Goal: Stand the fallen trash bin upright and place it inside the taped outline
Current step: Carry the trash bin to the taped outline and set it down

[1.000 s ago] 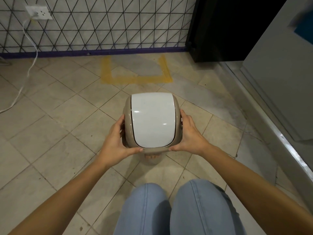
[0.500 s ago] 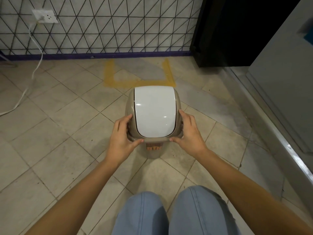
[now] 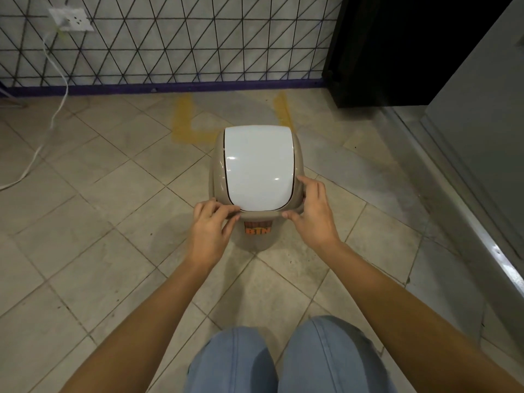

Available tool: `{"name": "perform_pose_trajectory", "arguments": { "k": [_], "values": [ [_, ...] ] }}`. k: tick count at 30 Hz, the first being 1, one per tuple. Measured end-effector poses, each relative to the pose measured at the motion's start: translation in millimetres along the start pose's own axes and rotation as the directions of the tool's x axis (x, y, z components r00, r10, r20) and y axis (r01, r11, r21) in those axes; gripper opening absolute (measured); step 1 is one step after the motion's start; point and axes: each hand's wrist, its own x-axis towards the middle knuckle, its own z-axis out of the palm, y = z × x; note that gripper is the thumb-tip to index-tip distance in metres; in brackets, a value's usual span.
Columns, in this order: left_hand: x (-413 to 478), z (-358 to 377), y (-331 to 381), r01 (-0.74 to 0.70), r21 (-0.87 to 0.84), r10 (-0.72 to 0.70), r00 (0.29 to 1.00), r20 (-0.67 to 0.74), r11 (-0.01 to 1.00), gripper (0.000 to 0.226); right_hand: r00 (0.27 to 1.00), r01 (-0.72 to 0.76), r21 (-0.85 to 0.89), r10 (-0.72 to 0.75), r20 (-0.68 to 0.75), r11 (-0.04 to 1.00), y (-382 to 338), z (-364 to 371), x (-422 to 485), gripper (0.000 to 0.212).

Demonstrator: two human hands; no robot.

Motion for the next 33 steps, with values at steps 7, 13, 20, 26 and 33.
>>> {"name": "perform_pose_trajectory", "arguments": {
  "k": [7, 13, 20, 26, 33],
  "values": [
    [27, 19, -5, 0.048, 0.018, -0.048, 0.999, 0.005, 0.999, 0.015, 1.0, -0.001, 0.009, 0.001, 0.002, 1.0, 11, 2, 36, 0.078],
    [35, 18, -9, 0.057, 0.037, -0.058, 0.998, 0.035, 0.998, 0.017, 1.0, 0.019, 0.01, -0.02, 0.018, 1.0, 10, 4, 45, 0.076],
    [62, 19, -9, 0.153, 0.083, -0.159, 0.985, 0.073, 0.985, 0.018, 0.997, 0.019, 0.02, -0.021, 0.071, 1.0, 5, 7, 81, 0.075],
    [80, 20, -18, 0.163, 0.094, -0.17, 0.983, 0.065, 0.982, 0.017, 0.997, 0.023, 0.014, -0.024, 0.077, 1.0, 4, 16, 106, 0.075],
    [105, 25, -39, 0.156, 0.068, -0.16, 0.986, 0.056, 0.985, 0.016, 0.999, 0.001, 0.05, -0.003, 0.045, 0.999, -2, 30, 132, 0.075]
  ]
}}
